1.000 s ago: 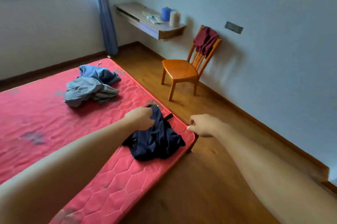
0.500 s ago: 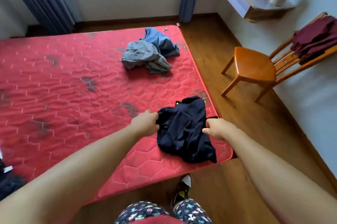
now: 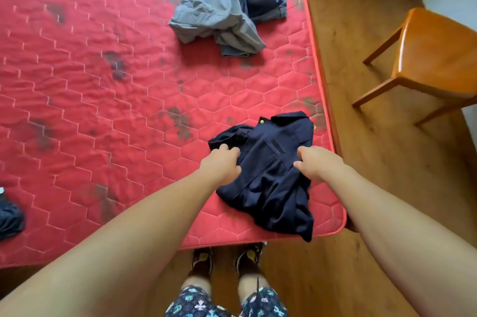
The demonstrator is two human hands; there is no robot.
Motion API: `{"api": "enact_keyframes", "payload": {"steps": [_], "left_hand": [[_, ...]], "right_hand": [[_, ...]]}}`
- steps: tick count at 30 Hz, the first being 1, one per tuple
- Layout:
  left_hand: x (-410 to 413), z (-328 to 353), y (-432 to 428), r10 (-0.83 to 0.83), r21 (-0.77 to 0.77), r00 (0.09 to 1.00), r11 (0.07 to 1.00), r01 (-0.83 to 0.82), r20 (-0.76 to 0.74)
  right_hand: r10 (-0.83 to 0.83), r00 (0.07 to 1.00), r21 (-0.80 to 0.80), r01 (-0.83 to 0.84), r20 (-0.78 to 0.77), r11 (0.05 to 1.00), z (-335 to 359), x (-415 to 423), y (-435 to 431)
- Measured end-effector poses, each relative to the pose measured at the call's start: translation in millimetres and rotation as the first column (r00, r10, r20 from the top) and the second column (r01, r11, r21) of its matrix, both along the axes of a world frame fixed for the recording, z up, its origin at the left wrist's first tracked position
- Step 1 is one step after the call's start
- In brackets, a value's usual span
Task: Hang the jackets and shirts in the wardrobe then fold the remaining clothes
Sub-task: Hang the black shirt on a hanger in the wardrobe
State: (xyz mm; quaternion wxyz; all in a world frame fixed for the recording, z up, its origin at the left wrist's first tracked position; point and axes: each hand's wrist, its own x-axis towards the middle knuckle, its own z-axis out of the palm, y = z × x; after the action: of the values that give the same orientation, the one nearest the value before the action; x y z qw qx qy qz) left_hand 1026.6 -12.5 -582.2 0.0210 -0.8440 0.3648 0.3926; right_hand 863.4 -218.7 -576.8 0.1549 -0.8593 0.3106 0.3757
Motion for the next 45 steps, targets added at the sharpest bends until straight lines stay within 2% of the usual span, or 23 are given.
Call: {"api": "enact_keyframes", "payload": {"steps": [6,8,12,14,16,19,21,23,25,28,30,31,33,37,39,41,42,45], "left_hand": [[19,-102,-56,0.058,-0.057,0.995,0.996,-0.063,-0.084],[21,-135,-67,0.090,-0.080,0.987,0.992,-0.101,-0.132],[19,-186,-85,0.189,-0.136,0.950,0.964,-0.228,-0.249],[20,-203,-94,0.273,-0.153,0.906,0.930,-0.335,-0.323],[20,-216,-102,0.380,-0.114,0.827,0.880,-0.461,-0.415],[21,-231,-112,0.534,-0.055,0.685,0.767,-0.639,-0.496],[22,-234,-115,0.572,-0.020,0.631,0.733,-0.680,-0.524],[19,-231,-113,0.518,-0.050,0.673,0.772,-0.634,-0.528],[8,-221,-108,0.381,-0.190,0.788,0.833,-0.519,-0.483],[-24,-191,-95,0.133,-0.359,0.917,0.892,-0.276,-0.376],[-44,-170,-87,-0.064,-0.455,0.949,0.886,-0.088,-0.309],[-52,-162,-83,-0.174,-0.485,0.950,0.874,0.028,-0.259],[-62,-153,-80,-0.333,-0.453,0.925,0.864,0.221,-0.185],[-68,-139,-78,-0.490,-0.338,0.847,0.848,0.409,-0.205],[-61,-133,-73,-0.412,-0.350,0.884,0.879,0.323,-0.220],[-50,-126,-69,-0.187,-0.415,0.958,0.906,0.082,-0.218],[-43,-120,-70,-0.058,-0.453,0.977,0.890,-0.043,-0.206],[-15,-91,-76,0.263,-0.533,0.948,0.784,-0.317,-0.177]], "right_hand": [[0.056,0.987,-0.146,-0.034,0.151,0.989,-86,44,-35],[0.090,0.984,-0.171,-0.063,0.156,0.983,-114,55,-42],[0.084,0.989,-0.047,-0.078,0.125,0.996,-169,60,-35],[0.051,0.993,0.002,-0.052,0.105,0.999,-190,51,-24],[0.010,0.992,-0.023,-0.007,0.126,1.000,-202,40,-13],[-0.131,0.964,-0.044,0.145,0.232,0.988,-205,36,-7],[-0.212,0.931,-0.038,0.234,0.299,0.972,-204,38,-11],[-0.356,0.876,0.036,0.364,0.327,0.931,-198,42,-19],[-0.580,0.749,0.175,0.556,0.319,0.813,-189,47,-27],[-0.863,0.428,0.401,0.766,0.268,0.503,-177,54,-38],[-0.955,0.216,0.481,0.828,0.203,0.290,-163,57,-43],[-0.974,0.141,0.507,0.835,0.180,0.215,-153,60,-46],[-0.982,0.076,0.554,0.817,0.175,0.162,-134,62,-50],[-0.953,0.161,0.440,0.858,0.256,0.264,-126,43,-56],[-0.963,0.133,0.491,0.838,0.235,0.236,-114,34,-52],[-0.969,0.085,0.564,0.800,0.230,0.204,-95,28,-45],[-0.968,0.085,0.600,0.771,0.238,0.215,-80,28,-42],[-0.939,0.200,0.661,0.670,0.280,0.339,-27,35,-27]]}}
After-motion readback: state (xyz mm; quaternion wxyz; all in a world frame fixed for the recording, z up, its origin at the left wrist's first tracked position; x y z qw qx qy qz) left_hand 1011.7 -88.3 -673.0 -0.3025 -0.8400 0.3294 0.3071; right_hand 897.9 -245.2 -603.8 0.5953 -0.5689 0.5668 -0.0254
